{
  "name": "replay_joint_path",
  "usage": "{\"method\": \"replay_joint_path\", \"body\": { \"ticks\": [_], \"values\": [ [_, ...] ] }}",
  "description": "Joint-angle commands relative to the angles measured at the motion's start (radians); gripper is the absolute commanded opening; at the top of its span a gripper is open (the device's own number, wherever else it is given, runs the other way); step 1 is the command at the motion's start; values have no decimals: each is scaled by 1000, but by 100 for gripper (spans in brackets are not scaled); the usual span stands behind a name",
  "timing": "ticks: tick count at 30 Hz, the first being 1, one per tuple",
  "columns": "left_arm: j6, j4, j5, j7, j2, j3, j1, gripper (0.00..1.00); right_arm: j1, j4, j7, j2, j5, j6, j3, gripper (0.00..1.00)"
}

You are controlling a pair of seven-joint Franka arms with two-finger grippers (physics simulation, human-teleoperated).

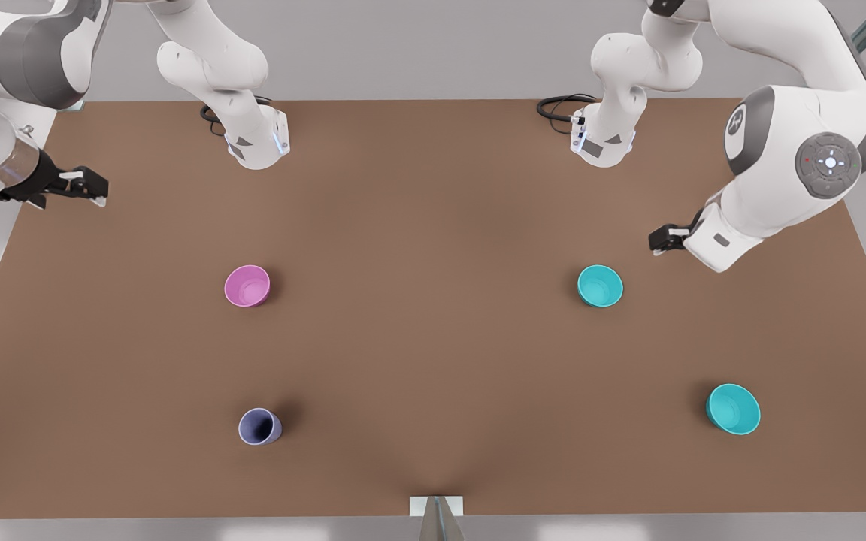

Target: Stack the blue bowl on the pink bowl

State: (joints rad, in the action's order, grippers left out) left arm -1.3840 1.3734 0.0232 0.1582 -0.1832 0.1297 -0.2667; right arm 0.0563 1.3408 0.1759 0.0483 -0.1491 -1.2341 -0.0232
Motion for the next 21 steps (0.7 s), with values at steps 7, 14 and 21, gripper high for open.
{"method": "replay_joint_path", "body": {
  "ticks": [7, 14, 21],
  "values": [
    [62, 7, -6, 43, -2, 2, 0, 100, 123, 352, -61, 153, 20, -255, 6, 100],
    [69, 9, -9, 44, 1, 1, 0, 100, 211, 626, -67, 258, 223, -653, 9, 100],
    [80, 9, -9, 43, 7, 2, 1, 100, 152, 836, -67, 269, 396, -1015, -7, 100]
  ]
}}
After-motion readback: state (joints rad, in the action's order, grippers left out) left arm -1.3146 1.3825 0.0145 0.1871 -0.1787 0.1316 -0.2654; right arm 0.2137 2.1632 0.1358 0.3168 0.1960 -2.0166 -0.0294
